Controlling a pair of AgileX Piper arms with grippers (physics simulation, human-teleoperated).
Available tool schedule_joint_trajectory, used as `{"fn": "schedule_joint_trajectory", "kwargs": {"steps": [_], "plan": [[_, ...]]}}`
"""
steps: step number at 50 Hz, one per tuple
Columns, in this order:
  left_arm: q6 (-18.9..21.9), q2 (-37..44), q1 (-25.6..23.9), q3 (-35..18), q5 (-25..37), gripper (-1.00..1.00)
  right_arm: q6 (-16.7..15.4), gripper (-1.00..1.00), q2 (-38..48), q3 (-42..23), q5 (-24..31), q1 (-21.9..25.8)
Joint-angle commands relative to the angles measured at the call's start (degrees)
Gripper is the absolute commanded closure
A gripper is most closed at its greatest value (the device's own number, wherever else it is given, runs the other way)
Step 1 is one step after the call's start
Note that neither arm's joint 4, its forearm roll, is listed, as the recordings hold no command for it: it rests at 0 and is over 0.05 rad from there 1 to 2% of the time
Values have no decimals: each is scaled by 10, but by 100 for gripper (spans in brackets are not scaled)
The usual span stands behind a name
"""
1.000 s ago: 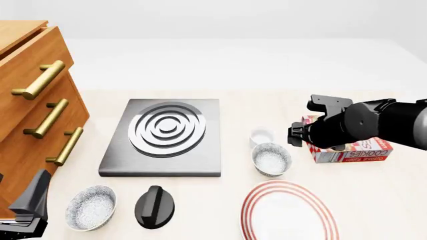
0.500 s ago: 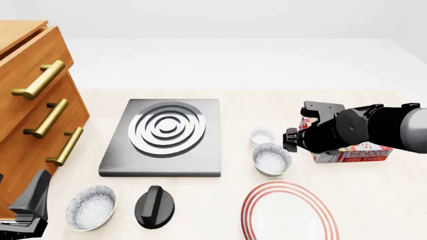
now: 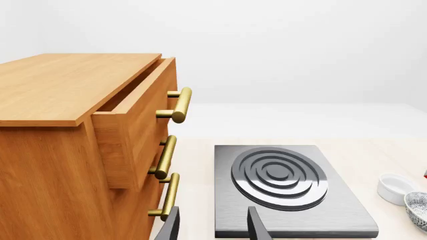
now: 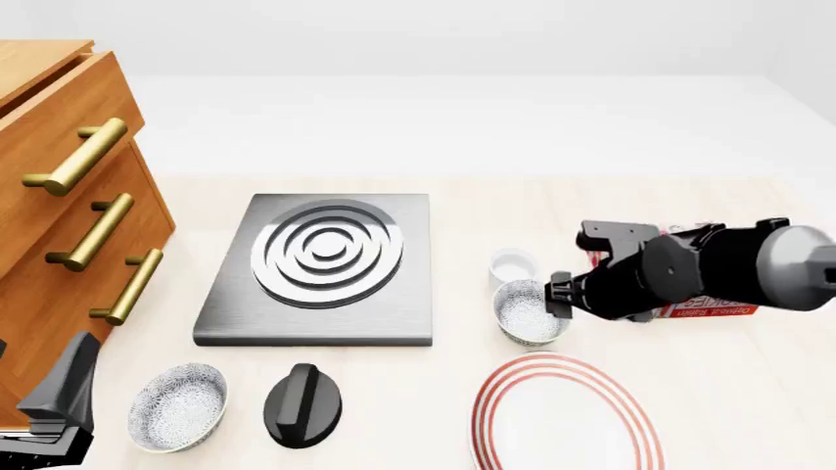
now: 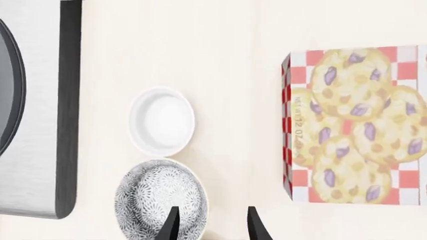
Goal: Pick the akita bowl between the plate and the ramekin and place it on the plate.
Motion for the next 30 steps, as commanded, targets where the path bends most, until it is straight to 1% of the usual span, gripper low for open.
{"fn": "schedule_joint_trajectory", "kwargs": {"steps": [1,3,6,16,17,26,30], "plan": [[0,0,0,0,0,-100,2,-100,7,14,-13,3],[0,0,0,0,0,-100,-5,-100,7,15,-15,-1],[0,0,0,0,0,-100,1,-100,12,17,-19,3],[0,0,0,0,0,-100,7,-100,22,24,-32,7],[0,0,0,0,0,-100,12,-100,23,23,-33,11],[0,0,0,0,0,-100,15,-100,36,19,-40,16],[0,0,0,0,0,-100,22,-100,38,18,-41,20]]}}
